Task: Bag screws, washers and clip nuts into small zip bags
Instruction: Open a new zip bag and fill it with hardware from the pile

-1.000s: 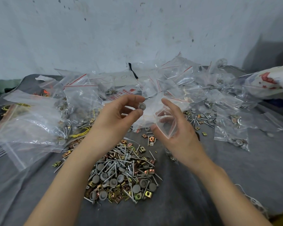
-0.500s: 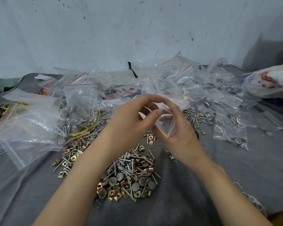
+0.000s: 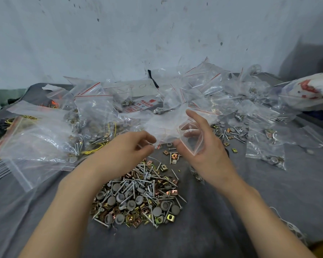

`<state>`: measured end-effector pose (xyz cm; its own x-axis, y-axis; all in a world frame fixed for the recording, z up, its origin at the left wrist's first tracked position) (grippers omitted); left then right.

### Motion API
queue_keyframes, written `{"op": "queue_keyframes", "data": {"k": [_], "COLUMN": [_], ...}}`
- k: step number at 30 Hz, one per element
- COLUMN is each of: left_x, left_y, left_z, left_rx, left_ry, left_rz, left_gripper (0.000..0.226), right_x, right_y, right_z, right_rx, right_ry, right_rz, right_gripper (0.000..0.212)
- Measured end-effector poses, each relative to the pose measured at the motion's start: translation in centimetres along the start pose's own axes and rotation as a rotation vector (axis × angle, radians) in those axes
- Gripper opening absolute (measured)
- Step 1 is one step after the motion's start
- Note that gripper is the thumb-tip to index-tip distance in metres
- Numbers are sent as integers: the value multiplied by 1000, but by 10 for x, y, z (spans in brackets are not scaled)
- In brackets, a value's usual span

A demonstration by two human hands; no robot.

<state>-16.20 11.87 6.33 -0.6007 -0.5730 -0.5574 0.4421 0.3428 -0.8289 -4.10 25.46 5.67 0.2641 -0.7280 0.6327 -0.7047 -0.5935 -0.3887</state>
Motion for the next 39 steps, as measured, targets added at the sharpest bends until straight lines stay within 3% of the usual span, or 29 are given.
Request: {"op": "queue_keyframes", "data": {"k": [13, 19, 23, 28, 31, 34, 39], "left_x": [36, 34, 35, 29, 26, 25, 48], "left_y": [14, 35, 42, 39, 32, 11, -1], "left_z": [19, 29, 32, 30, 28, 23, 16], "left_rx": [221, 312, 307, 244, 198, 86, 26], "left_ry": [-158, -117, -100, -12, 20, 23, -124], "left_rz": [-279, -369, -383, -373, -252, 36, 486], "left_gripper": [2, 14, 20, 11, 12, 17, 16], "right_x": [-1, -2, -3, -3, -3, -3, -3], "right_y": [6, 10, 12, 15, 16, 16, 16], "right_z": [1, 0, -1, -2, -1, -1, 0], "right_rx": [28, 33, 37, 36, 31, 29, 39], "right_ry": [-12, -15, -20, -25, -21, -20, -9], "right_rz": [-3, -10, -1, -8, -2, -8, -13], "right_gripper": [67, 67, 67, 69, 70, 70, 68]}}
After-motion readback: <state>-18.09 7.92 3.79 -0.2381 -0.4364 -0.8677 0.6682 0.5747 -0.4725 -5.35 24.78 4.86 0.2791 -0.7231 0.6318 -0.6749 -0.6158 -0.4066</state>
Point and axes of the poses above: each hand's wrist, its own z-axis away from the middle knuckle, its own y-axis out of the palm, x = y × z, the point moved 10 cm from there along -z, towards the middle knuckle, and after that the axes turned 11 degrees about -y, right-handed, at the moved point
